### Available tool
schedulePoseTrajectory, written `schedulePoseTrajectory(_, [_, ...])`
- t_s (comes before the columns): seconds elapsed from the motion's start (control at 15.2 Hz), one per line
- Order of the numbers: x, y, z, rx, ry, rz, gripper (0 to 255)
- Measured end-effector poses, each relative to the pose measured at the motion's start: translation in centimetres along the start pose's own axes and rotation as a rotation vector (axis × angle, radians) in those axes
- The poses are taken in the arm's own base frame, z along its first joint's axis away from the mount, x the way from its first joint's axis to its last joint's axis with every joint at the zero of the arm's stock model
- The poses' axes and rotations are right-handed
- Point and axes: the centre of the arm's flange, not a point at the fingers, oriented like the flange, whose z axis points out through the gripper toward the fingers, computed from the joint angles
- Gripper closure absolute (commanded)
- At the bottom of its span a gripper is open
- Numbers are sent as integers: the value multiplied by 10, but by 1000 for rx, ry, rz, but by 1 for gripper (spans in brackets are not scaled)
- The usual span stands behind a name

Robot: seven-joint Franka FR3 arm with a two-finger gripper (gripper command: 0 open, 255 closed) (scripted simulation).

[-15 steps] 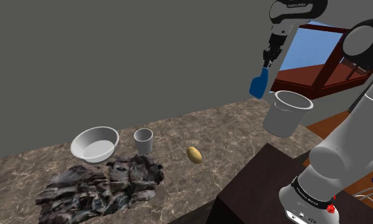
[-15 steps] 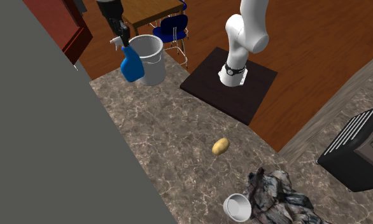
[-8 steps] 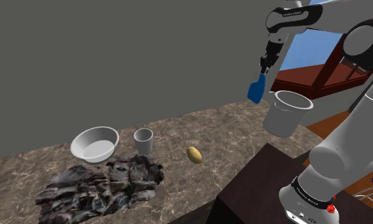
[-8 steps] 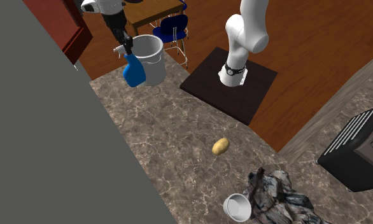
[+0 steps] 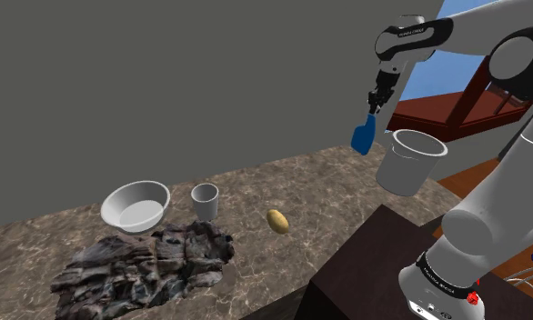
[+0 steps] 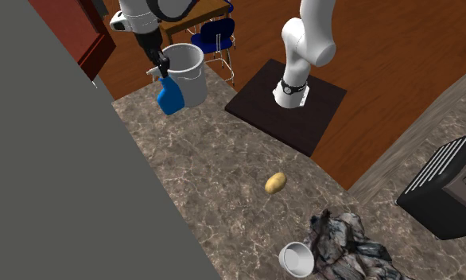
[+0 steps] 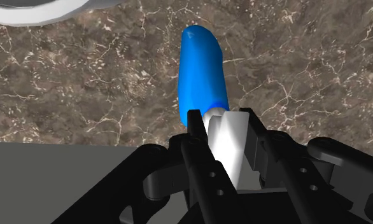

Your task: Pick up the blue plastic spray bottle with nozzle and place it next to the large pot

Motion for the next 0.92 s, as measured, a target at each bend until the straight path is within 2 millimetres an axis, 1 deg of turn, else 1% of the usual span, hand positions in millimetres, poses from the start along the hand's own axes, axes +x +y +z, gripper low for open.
schedulePoseTrajectory(0.92, [0, 1, 75, 0, 0, 0, 255])
